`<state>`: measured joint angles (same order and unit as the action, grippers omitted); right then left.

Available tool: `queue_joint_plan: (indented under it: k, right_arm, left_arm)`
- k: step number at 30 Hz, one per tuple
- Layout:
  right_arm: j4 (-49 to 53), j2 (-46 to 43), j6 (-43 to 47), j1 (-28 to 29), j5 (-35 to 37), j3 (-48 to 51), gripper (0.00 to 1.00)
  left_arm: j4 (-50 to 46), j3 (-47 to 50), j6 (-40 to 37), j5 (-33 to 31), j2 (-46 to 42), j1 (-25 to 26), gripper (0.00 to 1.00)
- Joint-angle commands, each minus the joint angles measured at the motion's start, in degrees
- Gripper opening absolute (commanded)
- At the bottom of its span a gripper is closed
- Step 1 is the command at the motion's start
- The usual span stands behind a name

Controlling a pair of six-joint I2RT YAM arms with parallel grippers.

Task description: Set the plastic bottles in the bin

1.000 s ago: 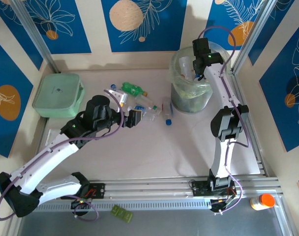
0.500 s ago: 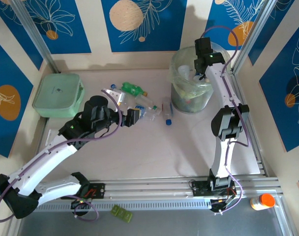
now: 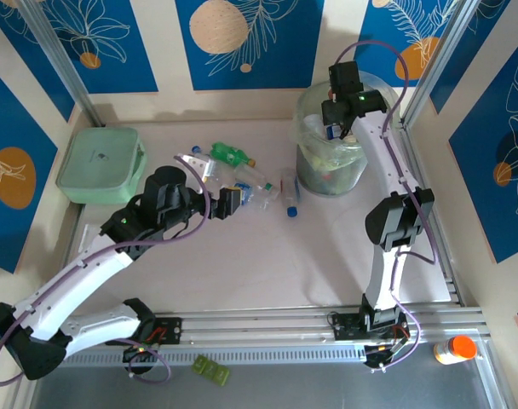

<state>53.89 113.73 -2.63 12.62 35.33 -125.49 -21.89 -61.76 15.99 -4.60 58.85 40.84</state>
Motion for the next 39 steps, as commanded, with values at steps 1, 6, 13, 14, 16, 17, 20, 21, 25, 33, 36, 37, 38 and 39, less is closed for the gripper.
queue_joint_plan:
  k: [1, 6, 13, 14, 16, 17, 20, 21, 25, 33, 36, 37, 38, 39]
  right_arm:
    - [1.16, -1.93, -0.88, -0.62, -0.89, -0.63, 0.64]
    - [1.47, -1.11, -0.44, -1.55, 0.79, -1.21, 0.63]
    - [1.65, 0.0, -2.4, -3.12, 5.21, -1.93, 0.76]
    - [0.99, -0.21, -2.08, -3.2, 5.78, -1.71, 0.8]
    - [0.19, -0.43, -1.61, -3.3, 6.4, -1.81, 0.86]
    - [-0.09, -0.44, -1.5, -3.38, 6.58, -1.99, 0.9]
    - [0.2, 0.0, -1.15, -3.53, 6.07, -3.16, 0.92]
    - [0.34, -0.04, -1.23, -3.54, 5.87, -3.34, 0.9]
    - [0.24, -0.98, -1.98, -3.27, 3.73, -2.44, 0.74]
    - [-2.65, -8.91, -1.88, 2.47, -1.04, 3.24, 0.61]
    - [-3.49, -14.47, -2.61, 5.48, -3.35, 7.43, 0.6]
    - [-4.23, -16.76, -2.7, 6.59, -4.09, 9.59, 0.6]
    - [-4.83, -19.1, -2.84, 7.94, -4.3, 11.94, 0.61]
    - [-5.37, -21.12, -2.82, 9.13, -5.18, 14.0, 0.61]
  left_arm:
    - [0.29, 0.32, -0.97, -0.86, -1.16, -0.06, 0.99]
    - [0.34, 0.32, -1.06, -1.11, -1.19, -0.08, 0.99]
    - [0.42, 0.41, -1.32, -1.2, -1.13, -0.07, 0.99]
    - [0.33, 0.41, -1.33, -1.2, -1.09, -0.06, 0.99]
    - [0.36, 0.37, -1.43, -1.2, -0.93, -0.06, 0.99]
    - [0.32, 0.32, -1.44, -1.28, -0.93, -0.06, 0.99]
    - [0.36, 0.32, -1.48, -1.38, -0.84, -0.15, 0.99]
    - [0.34, 0.32, -1.48, -1.46, -0.84, -0.17, 0.99]
    - [0.36, 0.32, -1.5, -1.64, -0.65, -0.2, 0.99]
    - [-0.13, -0.03, -1.33, -1.74, 0.27, -0.37, 0.99]
    - [-0.02, -0.01, 0.24, -2.2, 0.6, -0.52, 0.99]
    - [-0.71, -0.48, 1.34, -2.95, 1.03, -0.58, 0.99]
    - [-1.63, -1.21, 2.15, -3.44, 1.53, -0.59, 0.99]
    - [-2.62, -1.91, 2.96, -3.76, 1.93, -0.59, 0.99]
